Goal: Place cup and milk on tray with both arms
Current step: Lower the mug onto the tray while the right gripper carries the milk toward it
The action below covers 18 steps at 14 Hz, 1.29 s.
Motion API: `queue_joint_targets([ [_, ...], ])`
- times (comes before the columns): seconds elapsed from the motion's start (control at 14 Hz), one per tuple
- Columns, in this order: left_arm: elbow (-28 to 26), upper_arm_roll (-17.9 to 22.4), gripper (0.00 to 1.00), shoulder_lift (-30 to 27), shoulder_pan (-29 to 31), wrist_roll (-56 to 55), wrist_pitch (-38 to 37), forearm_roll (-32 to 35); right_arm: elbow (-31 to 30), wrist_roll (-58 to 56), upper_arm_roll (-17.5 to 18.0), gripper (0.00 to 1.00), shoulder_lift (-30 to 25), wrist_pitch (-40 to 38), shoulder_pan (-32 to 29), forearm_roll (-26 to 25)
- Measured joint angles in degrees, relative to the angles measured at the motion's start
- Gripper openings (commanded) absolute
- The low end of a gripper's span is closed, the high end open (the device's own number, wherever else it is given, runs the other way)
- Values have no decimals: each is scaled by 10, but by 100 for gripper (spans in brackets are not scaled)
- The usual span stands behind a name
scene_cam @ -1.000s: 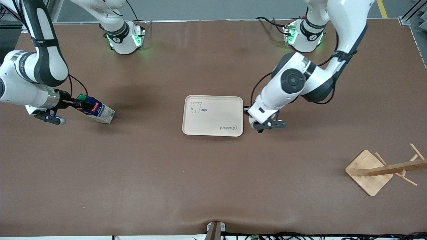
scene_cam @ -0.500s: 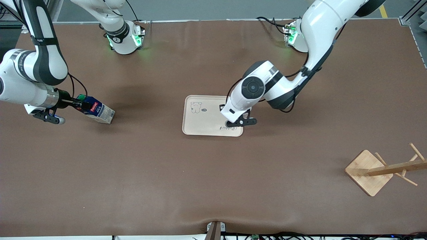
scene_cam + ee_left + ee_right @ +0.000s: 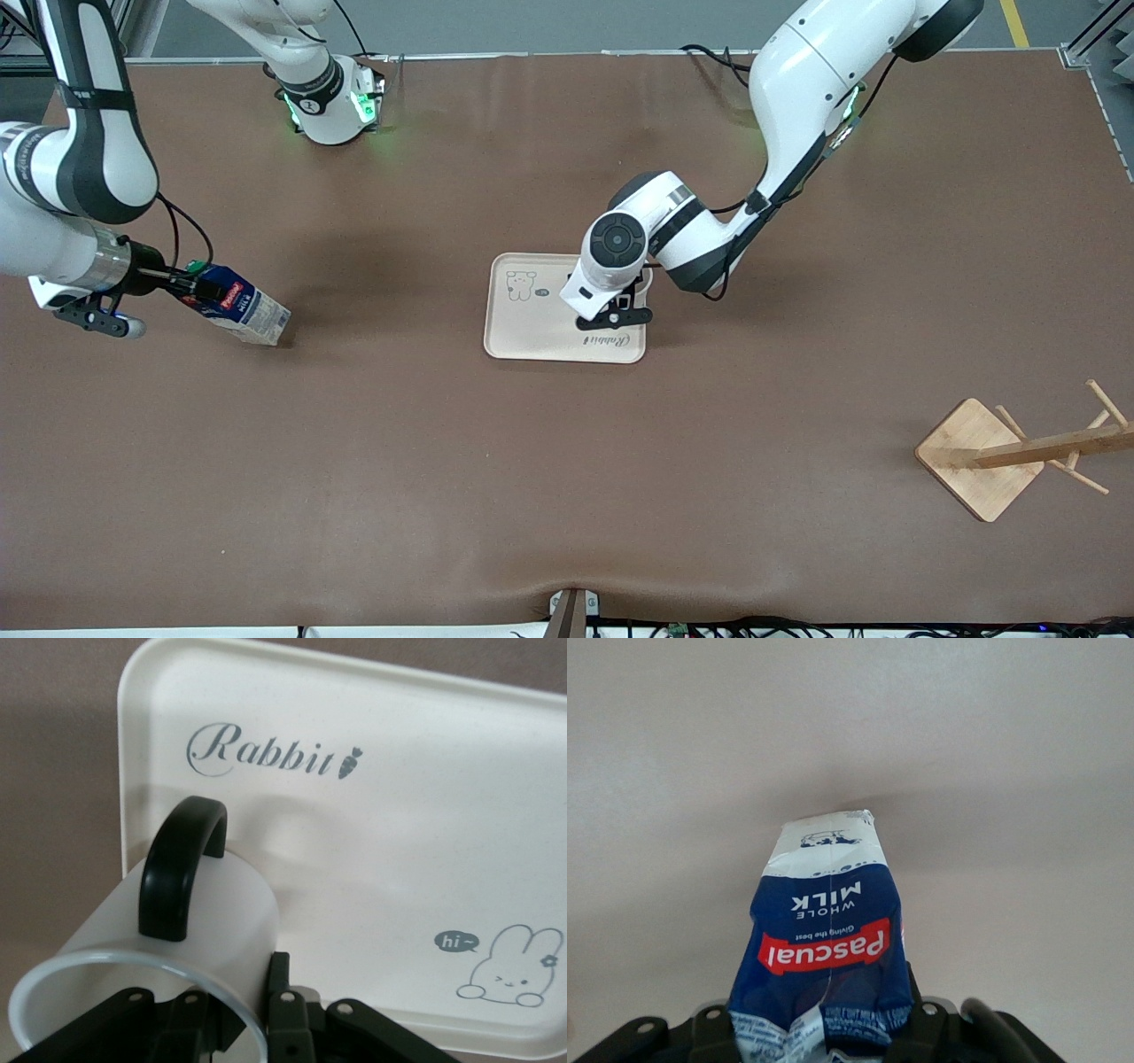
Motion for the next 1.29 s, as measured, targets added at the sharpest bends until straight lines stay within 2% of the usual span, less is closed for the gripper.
queue_joint_targets([
  [0.29,6,0,0,6,-1,-25,-6,0,54,-34,0,0,9,-69,0,0],
  [0.64,27,0,0,20,-6,-54,-20,0,99,-34,6,0,24,-107,12,6],
  [0.71,30,0,11,22,-7,-55,-23,0,105,-26,8,0,25,-117,26,10],
  [0.79,32,0,36,24,-7,-55,-24,0,114,-11,9,0,25,-135,43,11],
  [0.86,33,1,65,28,-8,-55,-23,0,125,3,10,0,25,-157,65,12],
  [0.93,33,2,100,34,-8,-55,-21,0,136,16,11,0,25,-173,90,12],
  [1.29,37,4,100,47,-8,-55,-15,1,159,168,15,0,25,-185,225,25],
])
